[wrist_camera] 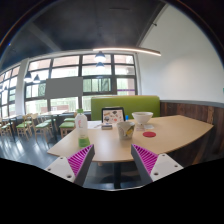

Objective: Pour water

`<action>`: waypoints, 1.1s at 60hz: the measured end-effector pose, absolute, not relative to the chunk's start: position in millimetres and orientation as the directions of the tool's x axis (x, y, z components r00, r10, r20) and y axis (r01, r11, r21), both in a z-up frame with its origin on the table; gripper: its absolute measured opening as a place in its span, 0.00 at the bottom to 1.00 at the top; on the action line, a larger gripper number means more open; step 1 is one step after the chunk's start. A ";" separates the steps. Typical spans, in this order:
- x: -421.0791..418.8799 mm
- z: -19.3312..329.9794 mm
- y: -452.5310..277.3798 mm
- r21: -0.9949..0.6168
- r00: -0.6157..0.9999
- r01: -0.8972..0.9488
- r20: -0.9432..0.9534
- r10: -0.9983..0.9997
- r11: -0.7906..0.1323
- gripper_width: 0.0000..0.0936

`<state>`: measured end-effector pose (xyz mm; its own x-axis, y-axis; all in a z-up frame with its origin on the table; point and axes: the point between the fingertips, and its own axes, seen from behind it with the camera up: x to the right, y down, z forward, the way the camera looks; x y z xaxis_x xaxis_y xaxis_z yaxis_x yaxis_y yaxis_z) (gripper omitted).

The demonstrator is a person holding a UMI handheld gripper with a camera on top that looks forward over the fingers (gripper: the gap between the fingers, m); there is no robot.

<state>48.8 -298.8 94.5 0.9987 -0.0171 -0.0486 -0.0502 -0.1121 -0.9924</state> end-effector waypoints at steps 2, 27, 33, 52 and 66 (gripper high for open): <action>49.9 94.8 -298.3 -0.993 0.999 -0.043 -0.041 -0.018 -0.110 0.86; -6.4 95.9 -252.3 -0.994 0.998 -0.022 -0.027 0.051 -0.104 0.87; -38.6 107.0 -234.6 -0.997 0.997 -0.042 -0.046 0.065 -0.059 0.87; -103.5 84.4 -83.6 -0.996 0.999 0.007 0.003 0.052 -0.086 0.86; -93.2 70.6 -34.9 -0.987 1.000 0.006 0.010 -0.025 -0.158 0.41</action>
<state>-93.2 -34.9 70.6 0.9996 -0.0246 0.0101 0.0060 -0.1577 -0.9875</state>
